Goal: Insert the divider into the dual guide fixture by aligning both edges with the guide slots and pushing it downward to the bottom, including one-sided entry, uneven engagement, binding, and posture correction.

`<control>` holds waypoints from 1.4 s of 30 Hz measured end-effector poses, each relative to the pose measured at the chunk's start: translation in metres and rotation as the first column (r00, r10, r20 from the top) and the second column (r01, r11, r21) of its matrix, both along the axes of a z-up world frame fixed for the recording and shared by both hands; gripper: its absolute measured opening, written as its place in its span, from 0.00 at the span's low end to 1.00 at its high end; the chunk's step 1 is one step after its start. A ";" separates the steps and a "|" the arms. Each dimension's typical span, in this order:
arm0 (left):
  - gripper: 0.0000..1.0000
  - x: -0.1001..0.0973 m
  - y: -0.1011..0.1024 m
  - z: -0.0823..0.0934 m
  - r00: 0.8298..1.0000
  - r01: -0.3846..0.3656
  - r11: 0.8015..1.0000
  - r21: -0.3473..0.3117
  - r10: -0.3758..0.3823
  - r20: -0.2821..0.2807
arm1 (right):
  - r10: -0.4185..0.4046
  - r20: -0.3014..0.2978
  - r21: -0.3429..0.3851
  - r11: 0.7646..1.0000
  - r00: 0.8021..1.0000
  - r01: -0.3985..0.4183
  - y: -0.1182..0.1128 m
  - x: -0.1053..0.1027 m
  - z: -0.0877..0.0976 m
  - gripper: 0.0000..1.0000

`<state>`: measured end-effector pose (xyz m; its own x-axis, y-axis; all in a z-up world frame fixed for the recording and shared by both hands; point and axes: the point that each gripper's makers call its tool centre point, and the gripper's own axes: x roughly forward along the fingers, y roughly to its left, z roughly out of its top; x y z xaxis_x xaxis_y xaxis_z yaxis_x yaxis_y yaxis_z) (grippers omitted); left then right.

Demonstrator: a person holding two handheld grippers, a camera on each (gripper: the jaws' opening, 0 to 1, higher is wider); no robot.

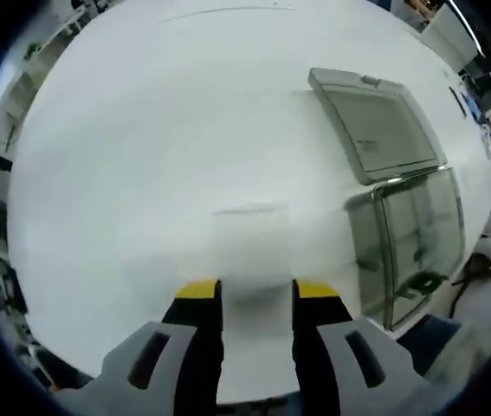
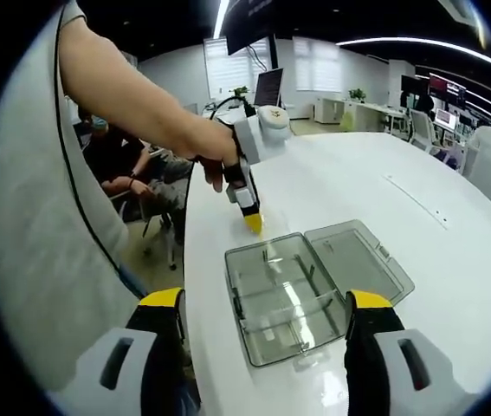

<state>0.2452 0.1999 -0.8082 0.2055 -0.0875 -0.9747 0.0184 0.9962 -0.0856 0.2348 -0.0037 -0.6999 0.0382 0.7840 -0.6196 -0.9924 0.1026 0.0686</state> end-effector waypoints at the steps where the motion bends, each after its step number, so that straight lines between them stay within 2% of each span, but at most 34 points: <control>1: 0.26 0.000 -0.001 0.001 1.000 0.000 1.000 -0.009 0.000 0.003 | -0.001 0.000 0.000 1.000 1.000 0.001 0.000 0.000 0.000 0.73; 15: 0.26 -0.001 -0.001 0.012 0.998 -0.028 0.986 -0.166 0.038 0.058 | -0.012 -0.021 0.017 1.000 1.000 0.013 0.002 0.003 0.006 0.73; 17: 0.26 -0.002 0.000 0.013 0.997 -0.031 0.984 -0.174 0.042 0.062 | -0.013 -0.022 0.018 1.000 1.000 0.013 0.002 0.003 0.007 0.72; 27: 0.26 -0.007 -0.009 0.027 0.994 -0.025 0.964 -0.265 0.053 0.100 | -0.023 -0.038 0.037 0.999 0.999 0.024 0.003 0.004 0.015 0.72; 36: 0.26 -0.005 -0.031 0.048 0.987 0.005 0.928 -0.372 0.054 0.149 | -0.031 -0.062 0.052 0.998 0.998 0.034 0.001 0.004 0.020 0.72; 42: 0.26 -0.003 -0.045 0.063 0.981 0.036 0.898 -0.440 0.053 0.189 | -0.033 -0.078 0.068 0.997 0.996 0.039 0.003 0.004 0.023 0.72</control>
<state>0.2425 0.1553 -0.7447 0.3863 -0.4943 -0.7787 0.0703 0.8576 -0.5095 0.2384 -0.0009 -0.6770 0.0212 0.8242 -0.5659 -0.9796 0.1304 0.1531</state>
